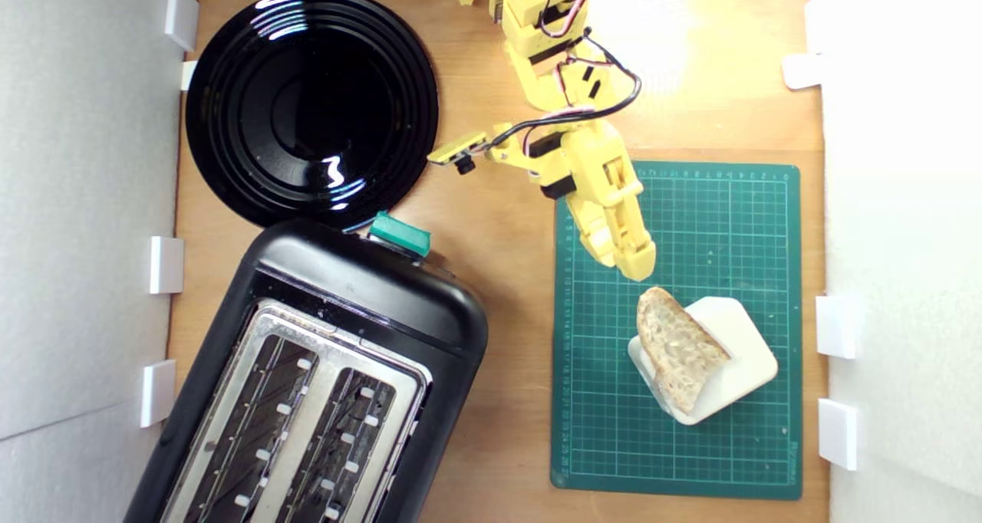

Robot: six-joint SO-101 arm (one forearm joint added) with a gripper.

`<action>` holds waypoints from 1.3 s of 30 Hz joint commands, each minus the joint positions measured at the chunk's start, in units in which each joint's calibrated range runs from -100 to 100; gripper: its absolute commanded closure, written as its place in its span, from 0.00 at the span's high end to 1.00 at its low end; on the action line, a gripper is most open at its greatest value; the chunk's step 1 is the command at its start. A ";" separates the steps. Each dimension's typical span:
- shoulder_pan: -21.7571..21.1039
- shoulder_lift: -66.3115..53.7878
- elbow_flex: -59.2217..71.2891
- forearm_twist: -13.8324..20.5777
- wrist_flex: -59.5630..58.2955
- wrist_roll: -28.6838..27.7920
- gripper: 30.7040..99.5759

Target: Pick bread and place in toaster

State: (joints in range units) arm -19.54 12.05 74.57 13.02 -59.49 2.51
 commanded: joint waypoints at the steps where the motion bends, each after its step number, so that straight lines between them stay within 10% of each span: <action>1: -1.17 0.92 -4.26 0.22 -2.11 -0.08 0.62; 39: -2.46 2.26 -7.62 0.13 -1.94 -0.08 0.89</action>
State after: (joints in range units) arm -21.74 14.66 70.50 13.73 -59.66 2.51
